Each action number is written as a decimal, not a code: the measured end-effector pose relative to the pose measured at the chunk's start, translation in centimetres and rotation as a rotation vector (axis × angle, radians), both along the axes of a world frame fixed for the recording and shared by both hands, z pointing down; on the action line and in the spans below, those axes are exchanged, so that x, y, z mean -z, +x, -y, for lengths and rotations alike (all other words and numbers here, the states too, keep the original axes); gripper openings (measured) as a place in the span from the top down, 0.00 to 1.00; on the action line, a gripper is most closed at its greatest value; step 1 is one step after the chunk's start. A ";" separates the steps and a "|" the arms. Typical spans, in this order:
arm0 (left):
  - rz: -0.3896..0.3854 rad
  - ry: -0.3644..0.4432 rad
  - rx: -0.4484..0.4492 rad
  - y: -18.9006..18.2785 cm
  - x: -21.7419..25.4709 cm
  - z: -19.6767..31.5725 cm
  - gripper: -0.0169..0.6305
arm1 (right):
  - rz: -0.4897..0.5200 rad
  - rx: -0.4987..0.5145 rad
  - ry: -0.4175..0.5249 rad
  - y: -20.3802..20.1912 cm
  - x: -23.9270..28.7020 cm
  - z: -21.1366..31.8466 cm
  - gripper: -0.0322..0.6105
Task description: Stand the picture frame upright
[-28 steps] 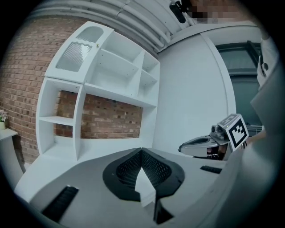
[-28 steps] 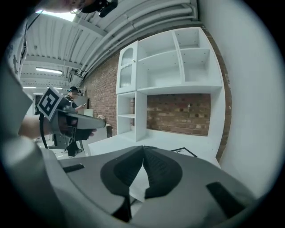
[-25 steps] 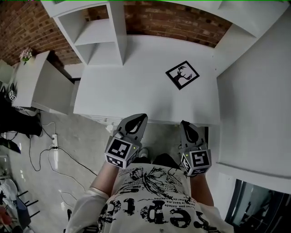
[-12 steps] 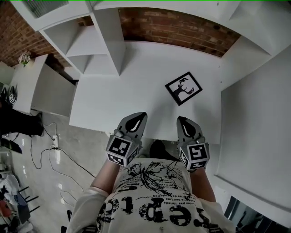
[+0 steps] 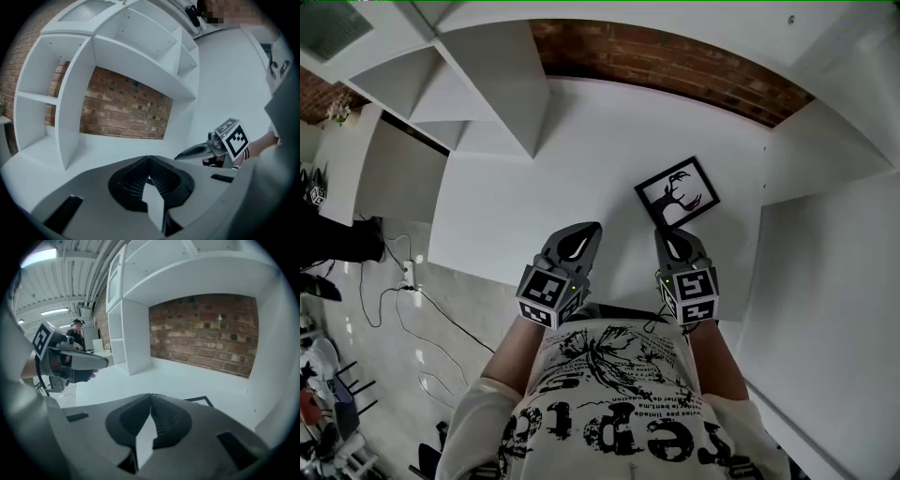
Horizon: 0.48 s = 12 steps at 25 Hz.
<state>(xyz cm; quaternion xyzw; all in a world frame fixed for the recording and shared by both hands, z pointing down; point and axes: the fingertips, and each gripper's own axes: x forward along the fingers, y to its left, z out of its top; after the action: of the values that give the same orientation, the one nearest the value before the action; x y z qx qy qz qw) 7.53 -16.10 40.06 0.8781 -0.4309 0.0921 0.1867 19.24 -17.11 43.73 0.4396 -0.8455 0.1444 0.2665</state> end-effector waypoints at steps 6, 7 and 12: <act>-0.002 -0.026 0.030 -0.5 -2.3 2.7 0.97 | -0.135 0.062 -0.154 0.0 -7.3 3.4 0.77; -0.003 -0.030 0.036 -0.6 -2.5 2.9 0.97 | -0.159 0.071 -0.174 0.1 -8.3 3.8 0.77; -0.014 -0.046 0.049 -0.7 -3.1 3.2 0.96 | -0.237 0.098 -0.255 0.0 -12.1 4.8 0.71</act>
<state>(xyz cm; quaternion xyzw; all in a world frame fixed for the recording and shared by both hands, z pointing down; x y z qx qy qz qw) 6.80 -19.34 43.13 0.8634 -0.4487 0.0911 0.2122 19.27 -21.95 55.79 0.3744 -0.8035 0.1844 0.4245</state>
